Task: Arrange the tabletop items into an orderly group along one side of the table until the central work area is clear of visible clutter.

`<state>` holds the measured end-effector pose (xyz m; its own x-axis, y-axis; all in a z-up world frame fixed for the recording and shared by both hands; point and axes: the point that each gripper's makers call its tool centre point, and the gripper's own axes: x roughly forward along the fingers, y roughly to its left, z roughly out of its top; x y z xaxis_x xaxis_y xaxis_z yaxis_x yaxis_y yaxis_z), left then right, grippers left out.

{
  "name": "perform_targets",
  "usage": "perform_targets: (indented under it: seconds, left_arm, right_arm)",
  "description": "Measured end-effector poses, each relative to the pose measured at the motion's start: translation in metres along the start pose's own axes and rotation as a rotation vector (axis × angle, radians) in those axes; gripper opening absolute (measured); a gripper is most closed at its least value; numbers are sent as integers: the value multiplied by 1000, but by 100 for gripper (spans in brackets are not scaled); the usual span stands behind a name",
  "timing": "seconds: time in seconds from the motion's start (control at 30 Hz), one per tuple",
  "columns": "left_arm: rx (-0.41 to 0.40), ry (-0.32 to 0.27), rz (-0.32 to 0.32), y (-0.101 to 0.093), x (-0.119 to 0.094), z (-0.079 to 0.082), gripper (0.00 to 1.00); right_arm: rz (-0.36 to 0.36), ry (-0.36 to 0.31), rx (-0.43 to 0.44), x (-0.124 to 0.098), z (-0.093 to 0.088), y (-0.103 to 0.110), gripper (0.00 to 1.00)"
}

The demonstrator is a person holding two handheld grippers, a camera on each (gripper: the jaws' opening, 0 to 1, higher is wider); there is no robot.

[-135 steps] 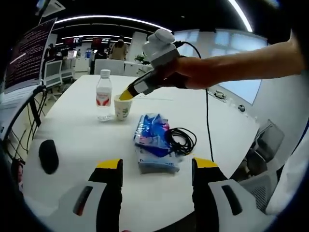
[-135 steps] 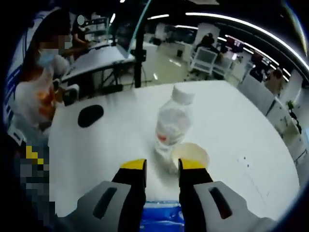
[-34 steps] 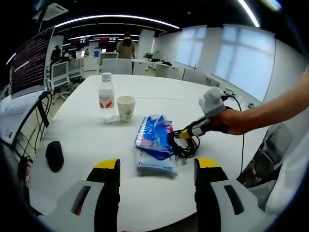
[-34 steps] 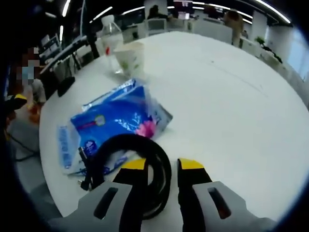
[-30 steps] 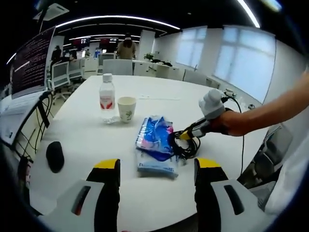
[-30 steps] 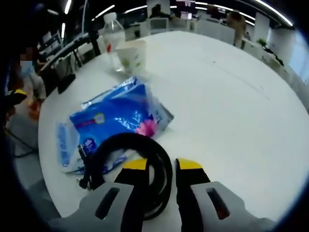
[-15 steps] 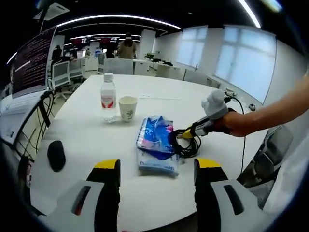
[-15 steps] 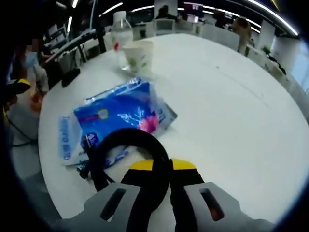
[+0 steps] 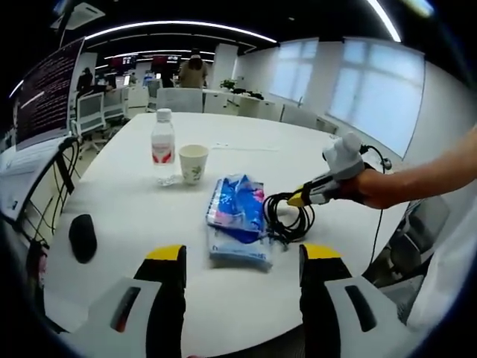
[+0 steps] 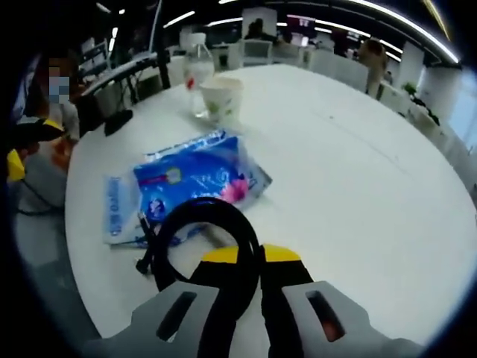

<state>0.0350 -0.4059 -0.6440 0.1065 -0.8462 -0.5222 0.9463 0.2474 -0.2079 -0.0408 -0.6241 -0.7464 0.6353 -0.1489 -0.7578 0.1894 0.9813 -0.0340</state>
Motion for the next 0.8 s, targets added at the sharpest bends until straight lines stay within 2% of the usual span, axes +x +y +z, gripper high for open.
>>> perform_targets:
  seconds: [0.47,0.67,0.8]
  left_arm:
    - [-5,-10,-1,0,-1,1,61]
    - [-15,-9,0,-1,-1,-1,61]
    - [-15,-8,-2,-2,0,-1,61]
  right_arm:
    - [-41,-29,75,-22,-11,-12,6]
    - [-79,-23,135,-30,-23,-29,6]
    - [-111,-16,207,-33,-31,-41,6]
